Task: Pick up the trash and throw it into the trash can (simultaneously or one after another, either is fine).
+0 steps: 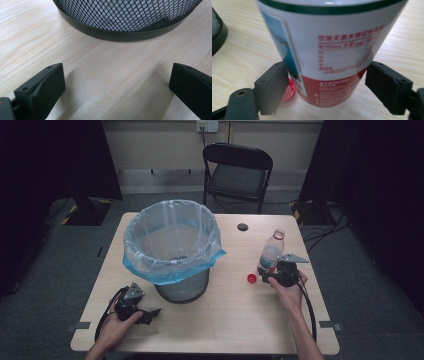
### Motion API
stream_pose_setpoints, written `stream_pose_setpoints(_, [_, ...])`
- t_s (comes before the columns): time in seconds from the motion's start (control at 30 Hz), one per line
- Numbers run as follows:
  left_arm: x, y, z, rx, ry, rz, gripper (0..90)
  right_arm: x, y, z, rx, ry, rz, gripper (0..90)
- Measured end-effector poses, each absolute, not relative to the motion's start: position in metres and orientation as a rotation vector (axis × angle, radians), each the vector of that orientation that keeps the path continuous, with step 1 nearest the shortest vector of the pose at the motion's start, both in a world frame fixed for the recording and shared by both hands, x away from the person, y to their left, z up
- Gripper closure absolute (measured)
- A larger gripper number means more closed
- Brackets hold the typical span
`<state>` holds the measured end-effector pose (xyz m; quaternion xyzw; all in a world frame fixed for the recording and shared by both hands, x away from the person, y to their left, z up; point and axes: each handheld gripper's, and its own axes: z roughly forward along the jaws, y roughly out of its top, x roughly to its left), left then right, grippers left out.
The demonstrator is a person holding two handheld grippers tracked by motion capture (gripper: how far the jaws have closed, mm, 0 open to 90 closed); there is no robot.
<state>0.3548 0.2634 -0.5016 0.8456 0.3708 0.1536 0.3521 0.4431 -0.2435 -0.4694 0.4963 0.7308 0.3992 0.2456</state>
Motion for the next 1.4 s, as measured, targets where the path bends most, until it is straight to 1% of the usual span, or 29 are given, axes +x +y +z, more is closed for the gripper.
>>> stream_pose_setpoints(0.1, [0.355, 0.263, -0.502, 2.188, 0.96, 0.397, 0.0, 0.447, -0.244, -0.471, 1.361, 1.996, 1.087, 20.3])
stream_pose_setpoints(0.13, [0.355, 0.263, -0.502, 2.188, 0.96, 0.397, 0.0, 0.449, -0.242, -0.471, 1.363, 1.998, 1.086, 26.4])
stream_pose_setpoints(0.2, [0.355, 0.263, -0.502, 2.188, 0.96, 0.397, 0.0, 0.451, -0.241, -0.472, 1.354, 2.003, 1.082, 27.1])
stream_pose_setpoints(0.57, [0.355, 0.263, -0.502, 2.184, 0.957, 0.394, 0.0, 0.45, -0.243, -0.467, 1.374, 1.972, 1.096, 27.8])
stream_pose_setpoints(1.17, [0.355, 0.263, -0.502, 2.184, 0.958, 0.394, 0.0, 0.432, -0.238, -0.441, 1.348, 1.952, 1.267, 28.1])
stream_pose_setpoints(1.4, [0.355, 0.263, -0.502, 2.184, 0.958, 0.395, 0.0, 0.427, -0.225, -0.425, 1.304, 1.972, 1.349, 28.1])
